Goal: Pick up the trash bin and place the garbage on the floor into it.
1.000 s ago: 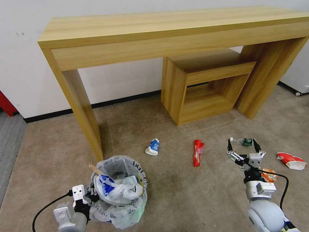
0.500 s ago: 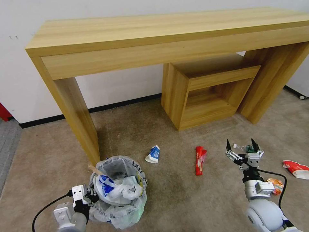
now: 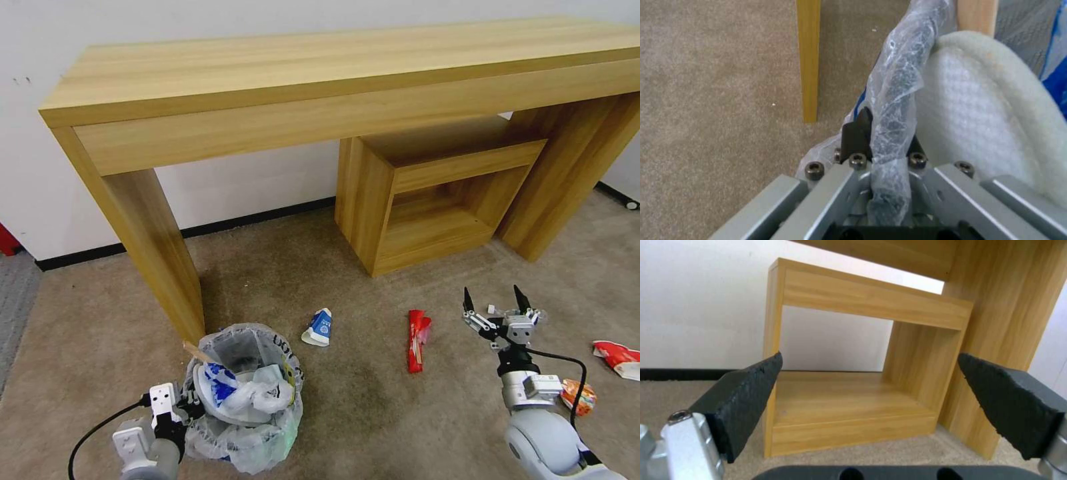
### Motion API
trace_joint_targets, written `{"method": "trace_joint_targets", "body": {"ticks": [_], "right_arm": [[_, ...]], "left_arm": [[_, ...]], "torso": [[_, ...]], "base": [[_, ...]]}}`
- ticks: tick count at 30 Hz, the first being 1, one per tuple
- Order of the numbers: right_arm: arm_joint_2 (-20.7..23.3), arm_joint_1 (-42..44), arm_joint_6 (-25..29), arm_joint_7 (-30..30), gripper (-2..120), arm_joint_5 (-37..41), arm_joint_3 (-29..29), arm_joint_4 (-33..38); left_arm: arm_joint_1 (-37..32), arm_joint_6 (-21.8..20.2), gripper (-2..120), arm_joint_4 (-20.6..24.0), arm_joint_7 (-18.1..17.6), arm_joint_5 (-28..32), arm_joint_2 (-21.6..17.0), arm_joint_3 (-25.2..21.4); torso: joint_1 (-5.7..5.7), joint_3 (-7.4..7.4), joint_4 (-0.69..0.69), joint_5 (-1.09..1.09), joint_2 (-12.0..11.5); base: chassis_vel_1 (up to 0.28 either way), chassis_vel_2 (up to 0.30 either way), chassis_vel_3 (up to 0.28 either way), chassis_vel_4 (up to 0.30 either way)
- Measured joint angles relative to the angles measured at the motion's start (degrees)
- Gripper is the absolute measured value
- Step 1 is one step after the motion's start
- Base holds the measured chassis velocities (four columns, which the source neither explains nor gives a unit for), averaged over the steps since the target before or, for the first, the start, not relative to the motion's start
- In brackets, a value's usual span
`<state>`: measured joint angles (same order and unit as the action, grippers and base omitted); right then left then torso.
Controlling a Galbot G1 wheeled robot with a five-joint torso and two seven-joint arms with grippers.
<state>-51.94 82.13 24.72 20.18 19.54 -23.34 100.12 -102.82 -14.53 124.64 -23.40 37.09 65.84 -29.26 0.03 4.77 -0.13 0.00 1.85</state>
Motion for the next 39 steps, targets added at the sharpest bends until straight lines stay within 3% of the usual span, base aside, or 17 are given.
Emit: {"method": "trace_joint_targets", "body": {"ticks": [15, 23, 27, 28, 30, 35, 39], "right_arm": [[0.9, -3.6, -3.5, -0.5, 100, 8.3, 7.0, 0.6], [0.4, -9.0, -13.1, 2.0, 100, 17.0, 14.2, 3.8], [-0.8, -13.9, -21.5, 8.5, 100, 31.2, 19.0, 6.7], [-0.8, -13.9, -21.5, 8.5, 100, 31.2, 19.0, 6.7], [-1.8, -16.5, -28.1, 13.1, 100, 38.8, 20.5, 7.9], [-4.5, -22.7, -36.3, 18.5, 100, 48.7, 23.8, 5.7], [-7.6, -26.0, -39.9, 19.8, 100, 50.1, 25.9, 3.2]], "left_arm": [[0.2, -0.1, 0, -0.8, -0.1, 0.4, 0.2, -0.2], [0.8, -0.1, 0, -1.9, -0.1, 0.6, 0.7, -0.2], [1.4, -0.1, 0, -2.8, -0.1, 0.6, 1.2, 0.0], [1.4, -0.1, 0, -2.8, -0.1, 0.6, 1.2, 0.0], [1.8, -0.1, 0, -3.2, -0.1, 0.6, 1.4, 0.2], [1.8, -0.1, 0, -3.3, -0.2, 0.3, 2.1, 0.4], [1.5, 0.0, 0, -3.3, -0.2, -0.2, 2.9, 0.4]], "torso": [[0.0, 0.0, 0.0, 0.0, 0.0], [0.0, 0.0, 0.0, -0.01, 0.0], [0.0, 0.01, 0.01, -0.01, 0.0], [0.0, 0.01, 0.01, -0.01, 0.0], [0.0, 0.0, 0.0, 0.0, 0.0], [0.0, 0.01, 0.01, -0.01, 0.0], [0.0, 0.01, -0.01, 0.01, 0.0]], "base": [[0.0, 0.0, 0.0, 0.0], [0.0, 0.0, 0.0, 0.0], [0.0, 0.0, 0.0, 0.0], [0.0, 0.0, 0.0, 0.0], [0.0, 0.0, 0.0, 0.0], [0.0, 0.0, 0.0, 0.0], [0.0, 0.0, 0.0, 0.0]]}}
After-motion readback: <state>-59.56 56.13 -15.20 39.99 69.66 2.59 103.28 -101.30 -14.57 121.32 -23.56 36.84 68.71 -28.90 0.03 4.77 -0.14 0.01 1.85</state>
